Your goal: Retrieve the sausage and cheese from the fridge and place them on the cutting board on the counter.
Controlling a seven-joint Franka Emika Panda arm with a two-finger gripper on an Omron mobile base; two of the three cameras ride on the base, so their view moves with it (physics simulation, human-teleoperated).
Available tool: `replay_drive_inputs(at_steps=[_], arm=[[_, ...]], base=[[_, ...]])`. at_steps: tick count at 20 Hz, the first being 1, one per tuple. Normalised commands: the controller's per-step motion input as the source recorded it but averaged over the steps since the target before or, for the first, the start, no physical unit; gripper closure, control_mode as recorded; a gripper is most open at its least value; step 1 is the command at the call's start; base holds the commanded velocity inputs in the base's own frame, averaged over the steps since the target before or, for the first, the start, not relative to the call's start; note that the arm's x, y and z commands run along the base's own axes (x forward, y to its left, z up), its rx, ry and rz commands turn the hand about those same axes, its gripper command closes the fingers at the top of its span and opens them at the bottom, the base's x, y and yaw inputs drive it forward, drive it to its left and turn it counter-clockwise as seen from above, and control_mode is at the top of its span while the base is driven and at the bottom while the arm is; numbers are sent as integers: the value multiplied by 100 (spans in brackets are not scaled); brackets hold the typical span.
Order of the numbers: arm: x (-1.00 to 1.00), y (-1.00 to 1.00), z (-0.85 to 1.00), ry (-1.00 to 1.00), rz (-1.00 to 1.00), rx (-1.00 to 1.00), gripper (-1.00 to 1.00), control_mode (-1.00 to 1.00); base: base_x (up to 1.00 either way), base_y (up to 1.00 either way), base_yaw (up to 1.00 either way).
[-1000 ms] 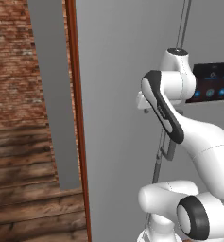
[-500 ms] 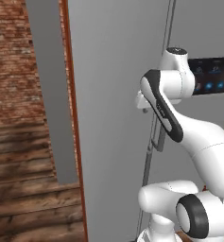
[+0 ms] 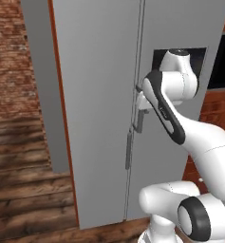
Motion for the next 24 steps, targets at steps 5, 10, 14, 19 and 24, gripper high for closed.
replay_drive_inputs(at_steps=[5, 10, 14, 19, 24], arm=[[0, 0, 0, 0, 0, 0, -100, 100], [3, -2, -2, -3, -1, 1, -100, -100], [10, -15, -21, -40, -6, 16, -100, -100], [22, -14, -33, -56, -2, 25, -100, -100], [58, -2, -21, -25, -4, 16, -100, -100]], base=[[-31, -11, 0], [0, -1, 0], [0, 0, 0], [0, 0, 0], [0, 0, 0]])
